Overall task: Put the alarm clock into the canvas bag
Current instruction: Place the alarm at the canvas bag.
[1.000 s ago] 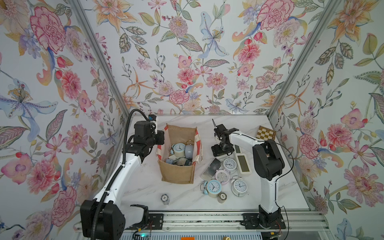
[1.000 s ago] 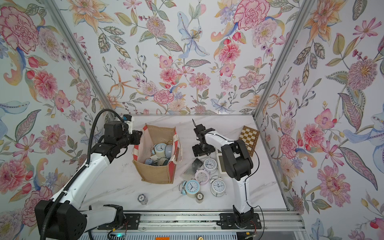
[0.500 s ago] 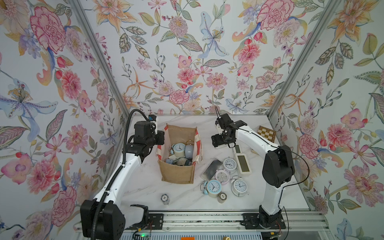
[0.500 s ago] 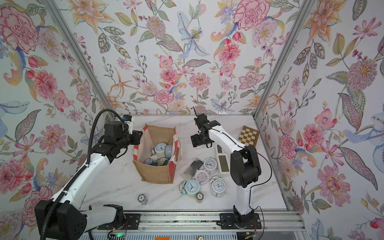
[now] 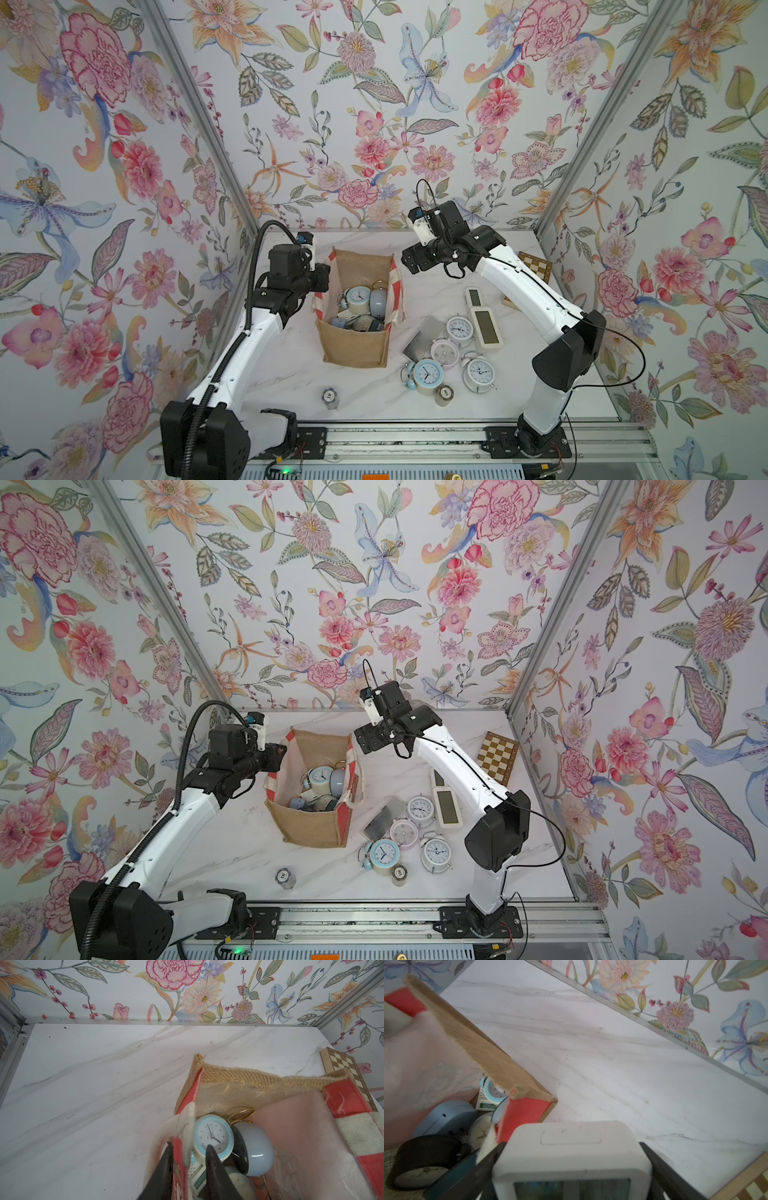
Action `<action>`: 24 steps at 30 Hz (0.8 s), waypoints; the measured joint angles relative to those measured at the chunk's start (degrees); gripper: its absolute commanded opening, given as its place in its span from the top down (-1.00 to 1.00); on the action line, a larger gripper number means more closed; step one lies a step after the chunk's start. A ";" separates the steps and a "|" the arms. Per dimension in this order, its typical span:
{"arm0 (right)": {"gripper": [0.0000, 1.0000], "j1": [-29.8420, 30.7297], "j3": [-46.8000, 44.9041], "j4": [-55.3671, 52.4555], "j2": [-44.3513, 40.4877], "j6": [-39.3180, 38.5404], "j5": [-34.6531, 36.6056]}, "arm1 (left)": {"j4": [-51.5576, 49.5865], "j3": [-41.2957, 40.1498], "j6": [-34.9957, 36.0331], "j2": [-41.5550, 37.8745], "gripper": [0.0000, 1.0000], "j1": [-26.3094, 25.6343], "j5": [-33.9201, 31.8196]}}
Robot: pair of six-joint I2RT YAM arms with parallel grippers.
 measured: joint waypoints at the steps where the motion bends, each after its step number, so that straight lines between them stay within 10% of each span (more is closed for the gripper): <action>1: -0.44 1.31 1.42 0.00 0.02 -1.11 -0.37 | 0.00 -0.24 0.00 -0.04 0.46 0.00 0.24; 24: -0.50 12.57 15.15 -5.53 18.36 -32.76 -12.07 | 0.00 -1.11 0.44 -0.37 0.85 0.00 0.83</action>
